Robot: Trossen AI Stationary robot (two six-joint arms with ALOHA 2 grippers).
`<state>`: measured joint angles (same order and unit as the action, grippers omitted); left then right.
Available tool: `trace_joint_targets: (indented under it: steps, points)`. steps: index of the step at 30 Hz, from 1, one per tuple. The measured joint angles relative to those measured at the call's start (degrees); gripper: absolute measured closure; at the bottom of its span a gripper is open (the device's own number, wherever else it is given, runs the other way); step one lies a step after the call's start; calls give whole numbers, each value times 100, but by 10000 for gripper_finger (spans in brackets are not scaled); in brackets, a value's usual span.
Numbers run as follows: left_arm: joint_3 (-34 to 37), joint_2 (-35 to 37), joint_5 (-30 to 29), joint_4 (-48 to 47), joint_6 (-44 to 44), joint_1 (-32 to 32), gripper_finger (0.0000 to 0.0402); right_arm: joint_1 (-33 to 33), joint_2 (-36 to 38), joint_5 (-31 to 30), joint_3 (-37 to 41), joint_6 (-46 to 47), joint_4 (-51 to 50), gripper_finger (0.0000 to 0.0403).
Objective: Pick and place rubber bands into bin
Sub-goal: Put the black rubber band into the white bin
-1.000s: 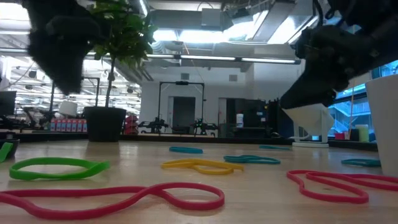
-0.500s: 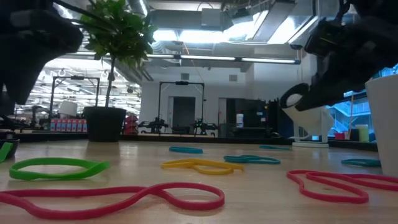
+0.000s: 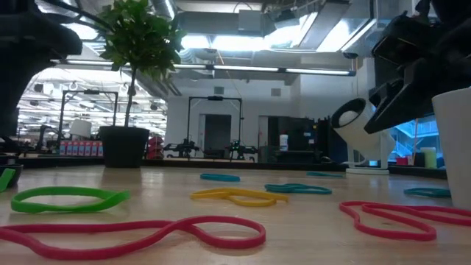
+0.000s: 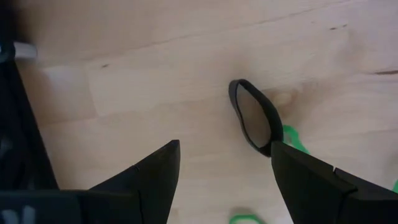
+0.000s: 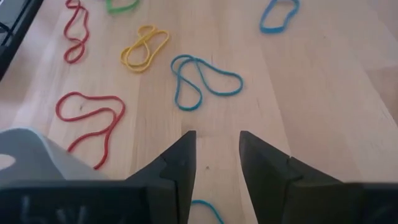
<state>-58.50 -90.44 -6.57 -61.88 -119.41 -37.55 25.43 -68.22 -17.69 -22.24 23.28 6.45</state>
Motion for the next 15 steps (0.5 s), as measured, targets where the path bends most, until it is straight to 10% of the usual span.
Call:
trace_joint_targets:
  steps: [15]
  points:
    - [7,-808,366,438,717,326,159,0,711,-2,-4,46,-919,277]
